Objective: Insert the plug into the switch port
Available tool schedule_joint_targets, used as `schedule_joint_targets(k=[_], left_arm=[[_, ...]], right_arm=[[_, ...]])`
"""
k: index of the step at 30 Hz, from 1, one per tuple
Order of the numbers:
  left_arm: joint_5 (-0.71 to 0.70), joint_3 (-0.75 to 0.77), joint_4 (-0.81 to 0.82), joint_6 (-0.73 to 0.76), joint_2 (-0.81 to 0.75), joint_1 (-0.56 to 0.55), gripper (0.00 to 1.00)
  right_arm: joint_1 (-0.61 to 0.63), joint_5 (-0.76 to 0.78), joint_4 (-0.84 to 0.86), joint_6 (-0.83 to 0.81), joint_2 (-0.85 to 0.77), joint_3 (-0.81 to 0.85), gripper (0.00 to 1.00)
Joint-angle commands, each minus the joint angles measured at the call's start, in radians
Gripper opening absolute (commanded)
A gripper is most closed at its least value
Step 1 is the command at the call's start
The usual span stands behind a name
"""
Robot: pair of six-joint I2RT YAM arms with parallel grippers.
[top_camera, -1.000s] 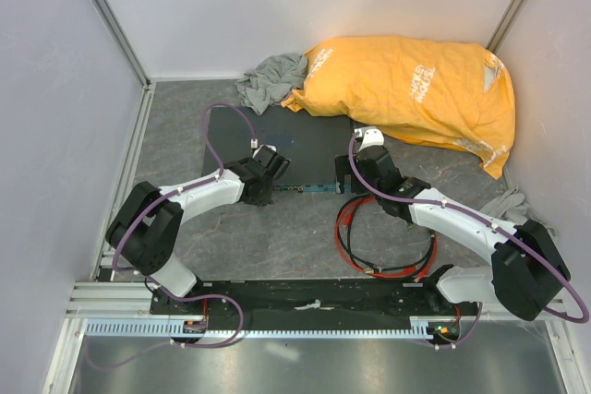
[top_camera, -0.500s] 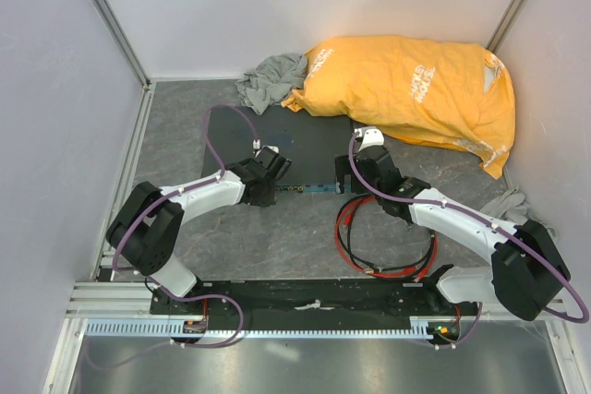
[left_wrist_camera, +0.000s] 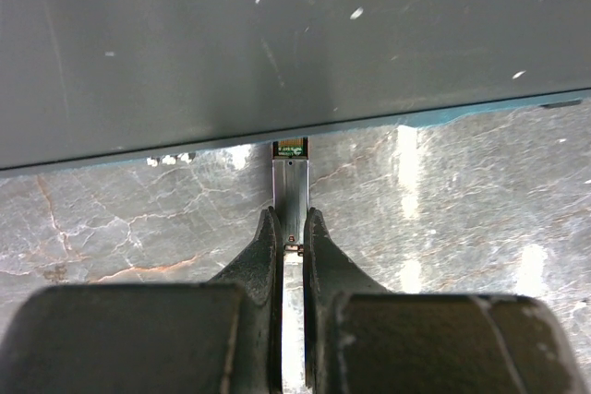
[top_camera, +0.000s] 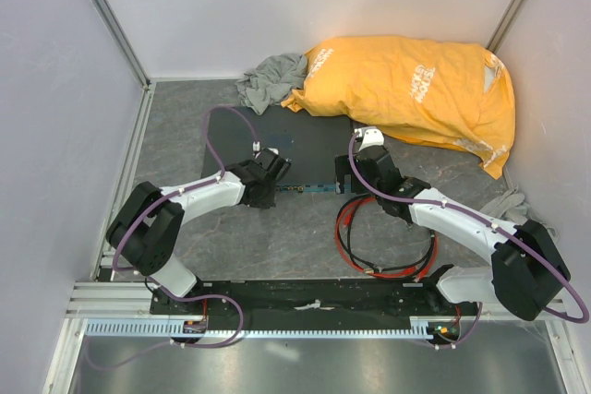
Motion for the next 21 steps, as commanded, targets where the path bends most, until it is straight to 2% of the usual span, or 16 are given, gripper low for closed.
schedule_joint_targets(k=[1,21], left_arm=[[-0.025,-0.017,-0.024,-0.034,-0.017,-0.001,0.02],[-0.074,0.052,-0.003,-0.006,0.011,0.019,0.01]], right_arm=[[0.004,-0.006,0.033,0.003,-0.019,0.0,0.98],[0.01,0.0,0.032,0.003,-0.022,-0.001,0.98]])
